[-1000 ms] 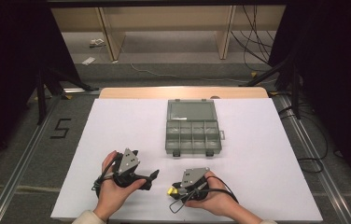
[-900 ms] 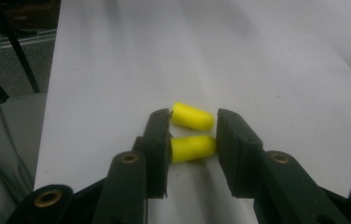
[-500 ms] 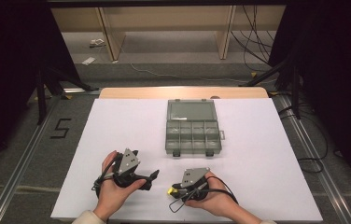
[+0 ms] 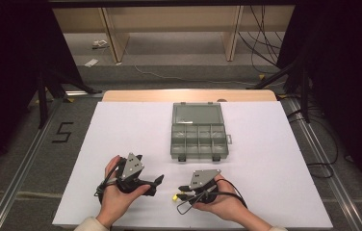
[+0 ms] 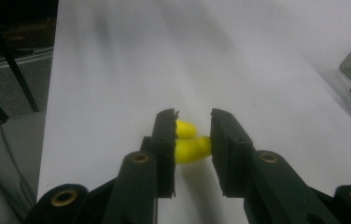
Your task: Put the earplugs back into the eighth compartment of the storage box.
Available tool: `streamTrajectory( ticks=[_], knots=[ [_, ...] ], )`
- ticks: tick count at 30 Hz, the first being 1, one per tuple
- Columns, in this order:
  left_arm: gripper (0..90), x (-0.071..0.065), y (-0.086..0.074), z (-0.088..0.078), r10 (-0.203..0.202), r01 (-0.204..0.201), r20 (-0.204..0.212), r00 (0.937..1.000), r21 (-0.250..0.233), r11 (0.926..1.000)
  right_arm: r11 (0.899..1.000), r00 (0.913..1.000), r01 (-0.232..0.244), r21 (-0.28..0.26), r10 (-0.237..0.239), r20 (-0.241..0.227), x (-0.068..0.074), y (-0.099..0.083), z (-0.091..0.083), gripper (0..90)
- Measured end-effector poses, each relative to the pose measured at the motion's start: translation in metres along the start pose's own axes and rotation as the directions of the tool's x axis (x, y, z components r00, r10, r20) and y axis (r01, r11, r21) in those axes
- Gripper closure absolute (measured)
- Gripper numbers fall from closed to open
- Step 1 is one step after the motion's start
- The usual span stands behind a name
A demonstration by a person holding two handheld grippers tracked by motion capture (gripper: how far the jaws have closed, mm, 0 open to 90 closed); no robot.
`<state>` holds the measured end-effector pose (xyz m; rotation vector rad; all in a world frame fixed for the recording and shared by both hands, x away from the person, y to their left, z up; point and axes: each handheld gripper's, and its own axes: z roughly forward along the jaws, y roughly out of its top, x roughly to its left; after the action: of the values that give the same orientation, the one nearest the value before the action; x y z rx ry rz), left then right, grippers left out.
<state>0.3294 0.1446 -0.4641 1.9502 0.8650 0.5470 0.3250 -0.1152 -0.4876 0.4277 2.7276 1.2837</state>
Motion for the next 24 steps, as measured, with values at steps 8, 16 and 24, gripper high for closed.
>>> streamTrajectory(
  ticks=[8,16,24],
  knots=[
    [0.0,0.001,0.000,0.000,-0.002,0.002,-0.002,1.0000,-0.003,1.0000,1.000,0.9999,-0.006,-0.016,0.006,0.015,-0.003,0.002,-0.005,73.3],
    [0.0,0.001,0.000,0.000,-0.003,0.003,-0.004,1.0000,-0.005,1.0000,0.999,0.9988,-0.019,-0.047,0.021,0.044,-0.009,0.005,-0.015,73.8],
    [0.0,0.001,0.000,0.000,-0.004,0.004,-0.004,1.0000,-0.005,1.0000,0.997,0.9968,-0.033,-0.072,0.038,0.070,-0.017,0.007,-0.023,74.3]
  ],
)
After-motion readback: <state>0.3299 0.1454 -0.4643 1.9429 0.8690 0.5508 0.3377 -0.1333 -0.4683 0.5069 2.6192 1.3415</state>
